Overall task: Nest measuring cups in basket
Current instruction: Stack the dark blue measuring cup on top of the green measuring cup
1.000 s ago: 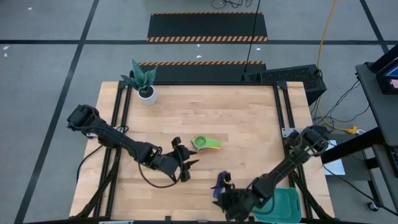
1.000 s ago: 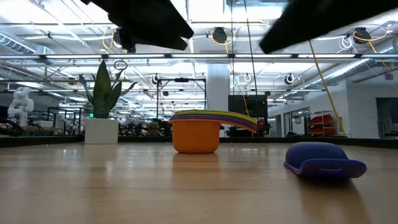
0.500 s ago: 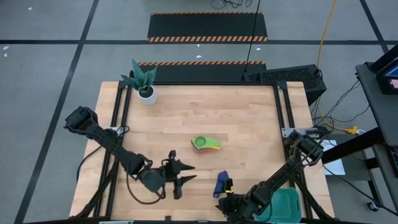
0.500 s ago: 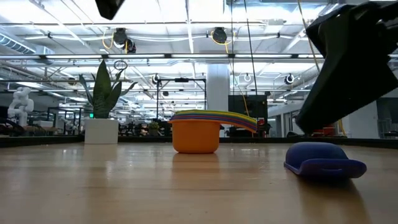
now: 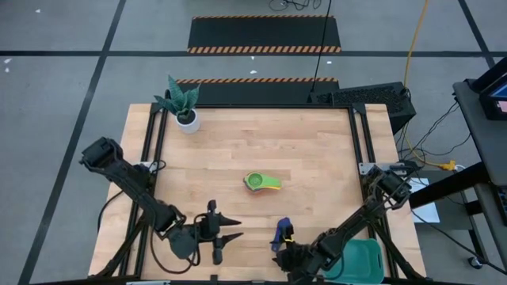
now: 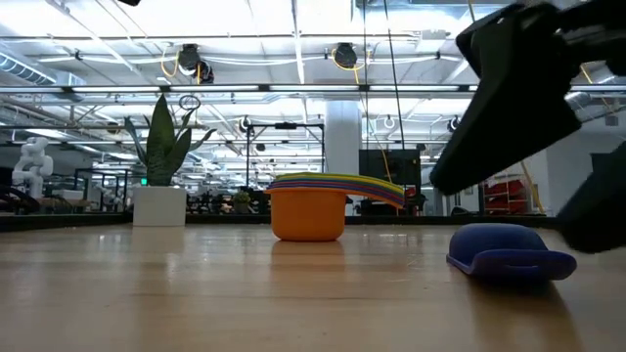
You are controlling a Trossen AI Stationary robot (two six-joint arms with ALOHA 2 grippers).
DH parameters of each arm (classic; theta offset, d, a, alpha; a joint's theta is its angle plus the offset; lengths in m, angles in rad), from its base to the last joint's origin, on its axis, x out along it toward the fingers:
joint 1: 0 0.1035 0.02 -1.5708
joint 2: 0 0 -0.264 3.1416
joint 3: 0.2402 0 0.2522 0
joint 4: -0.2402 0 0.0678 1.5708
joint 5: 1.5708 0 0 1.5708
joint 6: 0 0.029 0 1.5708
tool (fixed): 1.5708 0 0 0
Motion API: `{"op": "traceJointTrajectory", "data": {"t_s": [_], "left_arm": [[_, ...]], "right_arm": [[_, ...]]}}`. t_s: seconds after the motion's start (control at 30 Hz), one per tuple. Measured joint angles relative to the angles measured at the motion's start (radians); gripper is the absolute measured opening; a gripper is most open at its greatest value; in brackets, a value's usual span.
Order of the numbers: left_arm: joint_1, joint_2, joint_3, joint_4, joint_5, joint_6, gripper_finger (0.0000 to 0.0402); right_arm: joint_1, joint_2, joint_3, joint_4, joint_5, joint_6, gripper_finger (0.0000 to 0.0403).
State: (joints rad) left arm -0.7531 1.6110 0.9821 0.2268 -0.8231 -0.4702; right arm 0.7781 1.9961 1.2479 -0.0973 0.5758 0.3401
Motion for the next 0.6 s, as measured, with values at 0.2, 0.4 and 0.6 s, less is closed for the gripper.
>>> {"op": "traceJointTrajectory", "data": {"t_s": [0.2,0.4,0.6], "left_arm": [[-0.033,0.002,0.000,0.004,0.000,0.016,0.0156],[-0.060,0.002,0.000,0.002,-0.042,0.022,0.0156],[-0.061,0.002,0.000,0.000,-0.042,0.028,0.0156]], "right_arm": [[-0.019,0.000,-0.032,0.018,-0.048,-0.007,0.0265],[-0.042,0.000,-0.058,0.020,-0.079,0.015,0.0265],[-0.055,-0.002,-0.090,0.026,-0.059,0.017,0.0240]]}}
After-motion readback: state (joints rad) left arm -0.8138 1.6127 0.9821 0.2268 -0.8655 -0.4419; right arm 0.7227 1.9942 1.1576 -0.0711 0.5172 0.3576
